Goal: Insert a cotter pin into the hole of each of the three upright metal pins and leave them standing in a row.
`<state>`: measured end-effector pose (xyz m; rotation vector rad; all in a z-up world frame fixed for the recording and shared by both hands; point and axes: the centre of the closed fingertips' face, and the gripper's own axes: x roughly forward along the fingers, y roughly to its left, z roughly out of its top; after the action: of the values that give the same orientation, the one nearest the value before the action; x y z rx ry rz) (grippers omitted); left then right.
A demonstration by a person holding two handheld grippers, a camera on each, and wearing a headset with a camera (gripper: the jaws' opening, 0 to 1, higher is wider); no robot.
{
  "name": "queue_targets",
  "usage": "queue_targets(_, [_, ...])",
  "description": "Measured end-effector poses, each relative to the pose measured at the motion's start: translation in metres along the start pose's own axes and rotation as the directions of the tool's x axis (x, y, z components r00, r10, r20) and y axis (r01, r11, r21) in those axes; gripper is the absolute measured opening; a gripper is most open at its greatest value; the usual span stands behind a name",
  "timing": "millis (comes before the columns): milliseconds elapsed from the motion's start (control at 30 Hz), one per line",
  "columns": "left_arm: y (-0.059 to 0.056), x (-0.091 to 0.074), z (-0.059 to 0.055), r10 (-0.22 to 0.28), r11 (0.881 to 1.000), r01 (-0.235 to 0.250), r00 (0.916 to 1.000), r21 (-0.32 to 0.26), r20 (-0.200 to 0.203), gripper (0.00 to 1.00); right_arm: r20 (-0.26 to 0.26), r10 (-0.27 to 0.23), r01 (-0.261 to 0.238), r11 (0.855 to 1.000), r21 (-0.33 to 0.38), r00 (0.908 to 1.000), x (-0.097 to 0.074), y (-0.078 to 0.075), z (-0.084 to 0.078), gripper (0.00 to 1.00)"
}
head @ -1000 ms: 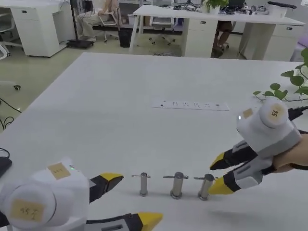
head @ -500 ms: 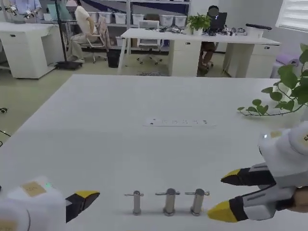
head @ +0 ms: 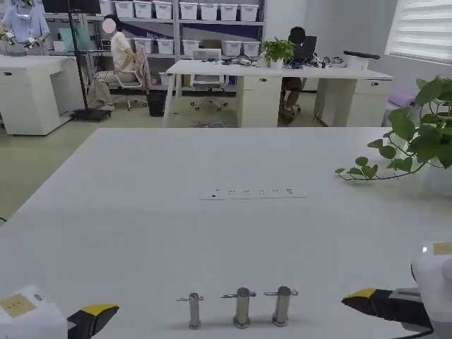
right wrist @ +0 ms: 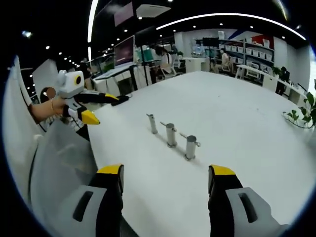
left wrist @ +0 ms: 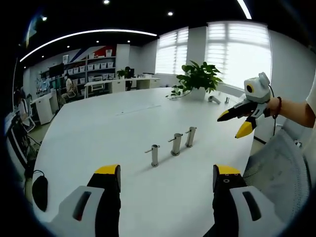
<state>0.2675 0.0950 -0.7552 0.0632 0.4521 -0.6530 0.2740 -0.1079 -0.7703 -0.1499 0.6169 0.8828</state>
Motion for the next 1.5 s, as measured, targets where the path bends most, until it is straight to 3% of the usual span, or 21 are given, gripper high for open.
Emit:
queue_targets(200, [0.000,-0.005,-0.002,0.017,1.000,-0.016,0.9997,0.020,-0.016,0.76,0.040,-0.016,0.015,1.000,0.013,0.9991,-0.003,0.007,-0.002,0.71])
queue_targets(367, [0.001,-0.008,-0.004,0.025,1.000,-0.025,0.9996,0.019,-0.013,0.76,0.011,-0.017,0.017,1.000,-0.008,0.9998,-0.002,0.014,-0.009,0.72])
queue_targets(633, [0.001,-0.010,-0.005,0.036,0.999,-0.036,0.9993,0.007,-0.005,0.76,0.051,-0.044,0.042,0.998,0.042,0.9977,-0.001,0.011,-0.006,0.74])
queue_targets(767, [0.000,-0.010,-0.007,0.040,0.999,-0.040,0.9992,0.006,-0.009,0.77,0.029,-0.051,0.051,0.999,0.014,0.9983,0.001,0.012,-0.010,0.75])
queue_targets(1500, [0.000,-0.011,-0.007,0.055,0.998,-0.055,0.9985,-0.004,-0.008,0.77,0.018,-0.070,0.070,0.997,0.028,0.9974,-0.006,0.017,-0.023,0.75])
